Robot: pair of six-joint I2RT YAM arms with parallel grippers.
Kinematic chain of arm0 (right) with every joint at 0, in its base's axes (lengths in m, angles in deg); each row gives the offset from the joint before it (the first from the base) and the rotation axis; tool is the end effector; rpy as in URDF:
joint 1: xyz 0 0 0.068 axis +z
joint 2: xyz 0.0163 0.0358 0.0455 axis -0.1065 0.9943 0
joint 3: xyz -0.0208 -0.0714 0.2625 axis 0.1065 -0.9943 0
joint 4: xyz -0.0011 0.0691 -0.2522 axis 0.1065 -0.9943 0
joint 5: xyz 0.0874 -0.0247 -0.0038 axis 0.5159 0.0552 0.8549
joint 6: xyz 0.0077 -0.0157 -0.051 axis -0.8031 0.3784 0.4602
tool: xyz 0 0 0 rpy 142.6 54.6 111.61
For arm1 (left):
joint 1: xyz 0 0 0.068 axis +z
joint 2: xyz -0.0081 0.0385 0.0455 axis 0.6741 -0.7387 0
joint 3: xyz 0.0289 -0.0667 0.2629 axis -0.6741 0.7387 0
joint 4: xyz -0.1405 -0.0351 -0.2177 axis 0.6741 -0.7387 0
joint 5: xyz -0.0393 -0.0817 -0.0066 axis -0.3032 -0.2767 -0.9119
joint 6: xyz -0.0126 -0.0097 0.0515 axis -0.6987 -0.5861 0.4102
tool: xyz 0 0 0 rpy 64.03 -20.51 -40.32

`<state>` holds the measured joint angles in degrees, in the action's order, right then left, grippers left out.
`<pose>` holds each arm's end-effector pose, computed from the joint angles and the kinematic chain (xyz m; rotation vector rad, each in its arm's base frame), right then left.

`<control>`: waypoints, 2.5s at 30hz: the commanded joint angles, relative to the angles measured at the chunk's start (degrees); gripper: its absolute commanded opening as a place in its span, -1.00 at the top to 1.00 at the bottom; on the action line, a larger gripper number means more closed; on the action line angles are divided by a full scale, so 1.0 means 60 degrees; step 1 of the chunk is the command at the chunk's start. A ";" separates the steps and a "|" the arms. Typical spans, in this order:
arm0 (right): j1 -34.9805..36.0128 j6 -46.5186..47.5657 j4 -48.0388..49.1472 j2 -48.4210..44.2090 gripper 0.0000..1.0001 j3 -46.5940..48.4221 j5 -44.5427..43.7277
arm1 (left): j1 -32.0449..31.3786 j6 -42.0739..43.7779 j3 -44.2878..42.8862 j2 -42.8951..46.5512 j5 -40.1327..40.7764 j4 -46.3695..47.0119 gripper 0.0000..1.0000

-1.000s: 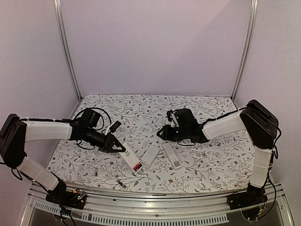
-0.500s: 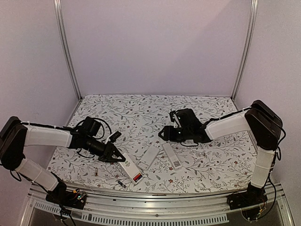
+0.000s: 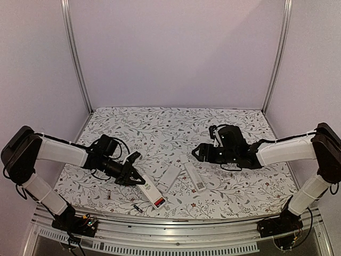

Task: Unload the batteries from the remote control
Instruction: Place the remote control without the battery cover at the corner of the board, then pick up the screwdriver from the center of the board.

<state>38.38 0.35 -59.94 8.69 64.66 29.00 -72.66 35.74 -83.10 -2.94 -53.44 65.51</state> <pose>0.2374 0.2346 0.1781 -0.1337 2.3111 0.8186 0.2044 -0.1514 0.1324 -0.3100 -2.7180 1.5077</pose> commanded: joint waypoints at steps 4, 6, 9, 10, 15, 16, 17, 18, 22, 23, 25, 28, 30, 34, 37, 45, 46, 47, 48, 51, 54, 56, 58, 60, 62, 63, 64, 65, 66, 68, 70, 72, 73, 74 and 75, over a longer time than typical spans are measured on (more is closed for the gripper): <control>-0.0061 -0.0095 -0.0054 -0.1726 -0.61 -0.0942 -0.1082 | -0.0137 -0.0042 0.0309 -0.0555 0.2487 -0.0581 0.73; -0.0061 -0.0057 -0.0090 -0.1996 -0.64 -0.1077 -0.1176 | -0.0125 -0.0115 0.0311 -0.0541 0.2714 -0.0572 0.62; -0.0062 -0.0012 -0.0234 -0.2315 -0.69 -0.1192 -0.1260 | -0.0128 -0.0243 0.0295 -0.0452 0.2843 -0.0502 0.40; -0.0061 -0.0004 -0.0267 -0.2367 -0.70 -0.1220 -0.1271 | -0.0128 -0.0252 0.0298 -0.0389 0.2908 -0.0491 0.30; -0.0061 -0.0066 -0.0320 -0.2584 -0.77 -0.1339 -0.1215 | -0.0126 -0.0181 0.0194 -0.0114 0.3553 -0.0781 -0.14; -0.0061 -0.0070 -0.0332 -0.2642 -0.78 -0.1359 -0.1216 | -0.0126 -0.0160 0.0162 -0.0059 0.3665 -0.0830 -0.23; -0.0061 -0.0086 -0.0360 -0.2673 -0.79 -0.1376 -0.1205 | -0.0126 -0.0150 0.0093 0.0010 0.3761 -0.0872 -0.32; -0.0061 -0.0090 -0.0389 -0.2723 -0.79 -0.1385 -0.1202 | -0.0124 -0.0149 0.0049 0.0072 0.3832 -0.0898 -0.41; -0.0061 -0.0120 -0.0438 -0.2970 -0.81 -0.1464 -0.1234 | -0.0113 -0.0054 -0.0172 0.0305 0.4146 -0.1124 -0.60; -0.0061 -0.0120 -0.0450 -0.3029 -0.82 -0.1466 -0.1252 | -0.0121 -0.0034 -0.0237 0.0372 0.4252 -0.1188 -0.63; -0.0061 -0.0109 -0.0493 -0.3082 -0.82 -0.1446 -0.1281 | -0.0106 -0.0003 -0.0336 0.0547 0.4504 -0.1353 -0.71; -0.0061 -0.0081 -0.0527 -0.3126 -0.82 -0.1420 -0.1289 | -0.0072 0.0086 -0.0629 0.0898 0.4921 -0.1647 -0.75; -0.0061 -0.0076 -0.0527 -0.3173 -0.82 -0.1435 -0.1321 | -0.0031 0.0179 -0.0926 0.1140 0.5151 -0.1939 -0.77; -0.0061 -0.0075 -0.0686 -0.3268 -0.82 -0.1433 -0.1340 | 0.0197 0.0579 -0.1553 0.1794 0.5535 -0.2567 -0.80; -0.0061 -0.0012 -0.1098 -0.3341 -0.82 -0.1217 -0.1347 | 0.0699 0.0927 -0.1875 0.2379 0.5327 -0.2843 -0.80; -0.0275 0.0002 -0.2399 -0.3650 -0.90 -0.1143 -0.1895 | 0.2716 0.2102 -0.2936 0.2695 0.4400 -0.3426 -0.82; -0.0429 -0.0076 -0.2489 -0.3668 -0.91 -0.1215 -0.1786 | 0.2908 0.2194 -0.3051 0.2665 0.4419 -0.3392 -0.82; -0.0605 -0.0127 -0.2535 -0.3719 -0.92 -0.1316 -0.1626 | 0.3057 0.2264 -0.3157 0.2647 0.4511 -0.3346 -0.82; -0.0822 -0.0192 -0.2556 -0.3744 -0.93 -0.1449 -0.1432 | 0.3156 0.2306 -0.3239 0.2652 0.4689 -0.3284 -0.81; -0.1425 -0.0387 -0.2566 -0.3790 -0.93 -0.1813 -0.0908 | 0.3219 0.2407 -0.3272 0.2770 0.5322 -0.2879 -0.81; -0.1891 -0.0420 -0.2566 -0.3742 -0.93 -0.2096 -0.0583 | 0.3237 0.2506 -0.3068 0.2833 0.5741 -0.2616 -0.81; -0.2196 -0.0417 -0.2563 -0.3719 -0.93 -0.2279 -0.0368 | 0.3277 0.2422 -0.2960 0.2815 0.5874 -0.2640 -0.81; -0.2376 -0.0391 -0.2570 -0.3685 -0.91 -0.2470 -0.0352 | 0.3316 0.2346 -0.2814 0.2846 0.5667 -0.2585 -0.81; -0.2491 -0.0379 -0.2563 -0.3627 -0.88 -0.2613 0.0022 | 0.3319 0.2337 -0.2716 0.2898 0.5585 -0.2555 -0.81; -0.2521 -0.0395 -0.2504 -0.3491 -0.82 -0.2724 0.0162 | 0.3316 0.2349 -0.2684 0.2916 0.5630 -0.2598 -0.81; -0.2522 -0.0387 -0.2460 -0.3369 -0.79 -0.2749 0.0236 | 0.3318 0.2350 -0.2677 0.2916 0.5638 -0.2599 -0.81; -0.2522 -0.0364 -0.2423 -0.3165 -0.76 -0.2755 0.0284 | 0.3319 0.2353 -0.2683 0.2903 0.5622 -0.2599 -0.81; -0.2522 -0.0345 -0.2393 -0.3023 -0.72 -0.2737 0.0302 | 0.3319 0.2359 -0.2688 0.2878 0.5616 -0.2606 -0.81; -0.2522 -0.0319 -0.2355 -0.2818 -0.67 -0.2698 0.0314 | 0.3319 0.2362 -0.2690 0.2842 0.5611 -0.2611 -0.81; -0.2522 -0.0208 -0.2296 -0.2453 -0.59 -0.2582 0.0361 | 0.3319 0.2367 -0.2704 0.2769 0.5613 -0.2648 -0.80; -0.2522 -0.0075 -0.2202 -0.2211 -0.51 -0.2456 0.0442 | 0.3319 0.2372 -0.2705 0.2697 0.5613 -0.2672 -0.80; -0.2521 0.0015 -0.2083 -0.2036 -0.45 -0.2371 0.0547 | 0.3320 0.2365 -0.2684 0.2634 0.5572 -0.2689 -0.80; -0.2522 0.0068 -0.2043 -0.1975 -0.42 -0.2341 0.0588 | 0.3326 0.2355 -0.2677 0.2614 0.5571 -0.2694 -0.80; -0.2522 0.0108 -0.2038 -0.1931 -0.41 -0.2314 0.0599 | 0.3325 0.2361 -0.2676 0.2598 0.5571 -0.2688 -0.80; -0.2522 0.0120 -0.2036 -0.1870 -0.41 -0.2292 0.0600 | 0.3319 0.2359 -0.2676 0.2574 0.5558 -0.2687 -0.80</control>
<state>23.45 -0.46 -73.95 -3.79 49.03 31.27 -53.23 49.14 -99.84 13.50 -20.11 49.34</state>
